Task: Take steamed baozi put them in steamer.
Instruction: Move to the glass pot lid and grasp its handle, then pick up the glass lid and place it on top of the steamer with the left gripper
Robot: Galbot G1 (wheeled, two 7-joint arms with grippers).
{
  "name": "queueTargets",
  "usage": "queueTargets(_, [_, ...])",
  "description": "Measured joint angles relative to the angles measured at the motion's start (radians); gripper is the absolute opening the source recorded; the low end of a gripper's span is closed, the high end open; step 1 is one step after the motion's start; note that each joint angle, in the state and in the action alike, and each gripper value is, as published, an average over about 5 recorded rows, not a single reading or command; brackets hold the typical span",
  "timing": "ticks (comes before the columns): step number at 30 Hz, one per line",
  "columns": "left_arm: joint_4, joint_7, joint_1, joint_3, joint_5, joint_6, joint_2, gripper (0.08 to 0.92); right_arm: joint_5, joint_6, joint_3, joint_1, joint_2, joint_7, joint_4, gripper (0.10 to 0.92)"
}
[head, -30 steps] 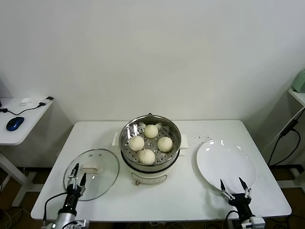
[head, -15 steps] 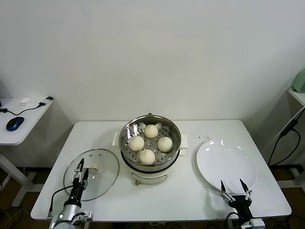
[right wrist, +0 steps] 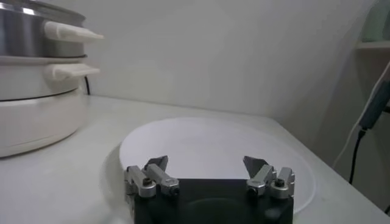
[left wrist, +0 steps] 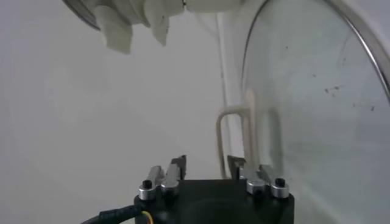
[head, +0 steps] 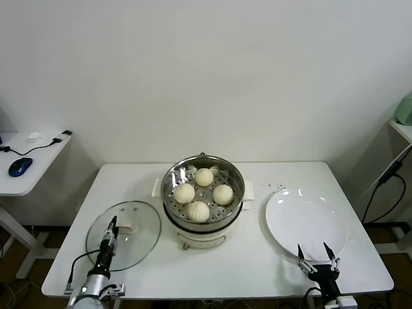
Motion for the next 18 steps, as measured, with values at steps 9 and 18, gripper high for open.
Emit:
queueTargets(9, [0.023,0.010,-0.015,-0.005,0.017,0.005,-0.014,0.197,-0.001,-0.002,-0.001,0.004,-0.002,-0.001,0.002,0.823])
queueTargets(18, [-0.084,0.066,0.024,-0.024,-0.028,0.021,0.000,0.138,0.003,-0.007,0.005,0.004,-0.017,-0.001,0.010,0.823])
